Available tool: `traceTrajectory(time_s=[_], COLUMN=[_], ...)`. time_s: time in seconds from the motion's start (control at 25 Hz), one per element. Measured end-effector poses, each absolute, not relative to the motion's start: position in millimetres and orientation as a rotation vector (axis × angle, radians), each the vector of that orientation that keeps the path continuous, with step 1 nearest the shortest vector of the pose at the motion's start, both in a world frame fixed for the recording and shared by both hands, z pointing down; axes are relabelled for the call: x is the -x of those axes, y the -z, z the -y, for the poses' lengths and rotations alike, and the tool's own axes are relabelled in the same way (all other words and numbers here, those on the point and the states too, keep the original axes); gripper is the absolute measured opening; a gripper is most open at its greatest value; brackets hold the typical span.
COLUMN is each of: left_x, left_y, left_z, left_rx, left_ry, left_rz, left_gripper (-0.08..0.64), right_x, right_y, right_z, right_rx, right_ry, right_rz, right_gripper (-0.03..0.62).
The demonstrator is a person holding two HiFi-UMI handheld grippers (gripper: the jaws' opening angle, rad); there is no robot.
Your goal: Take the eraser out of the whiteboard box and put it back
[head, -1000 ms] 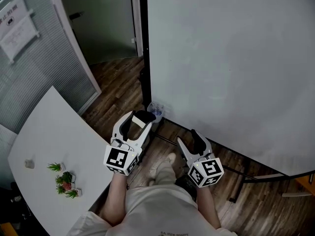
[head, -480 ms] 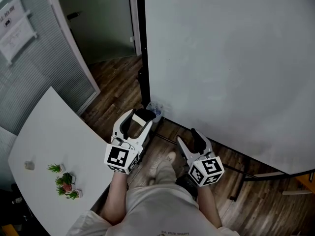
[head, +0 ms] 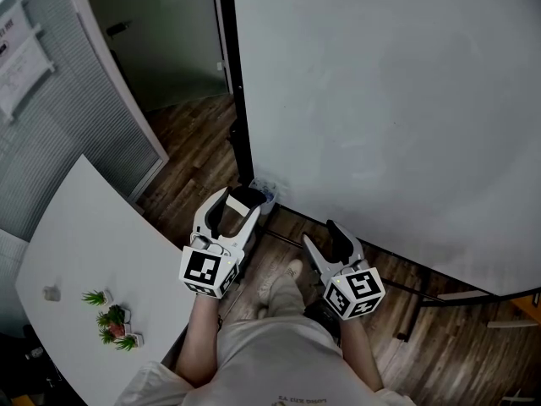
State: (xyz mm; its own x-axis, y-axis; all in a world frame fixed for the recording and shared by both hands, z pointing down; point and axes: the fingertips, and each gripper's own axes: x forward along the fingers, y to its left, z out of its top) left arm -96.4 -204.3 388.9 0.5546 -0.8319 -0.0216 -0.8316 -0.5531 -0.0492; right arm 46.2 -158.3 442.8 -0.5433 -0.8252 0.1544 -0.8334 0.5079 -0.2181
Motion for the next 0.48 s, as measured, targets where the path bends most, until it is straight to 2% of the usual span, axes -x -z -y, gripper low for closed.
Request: traceTrajectory(time_s=[0.48], left_x=[91], left_y=[-401], left_z=[222], left_rx=[2.754], left_ry=[0.036], left_rz=[-1.449], left_gripper=[0.264], right_x=[-52], right_y=[-453], right_z=[171], right_rx=[-1.499], right_ry=[-0.450], right_rz=[2.677], right_gripper=[0.267])
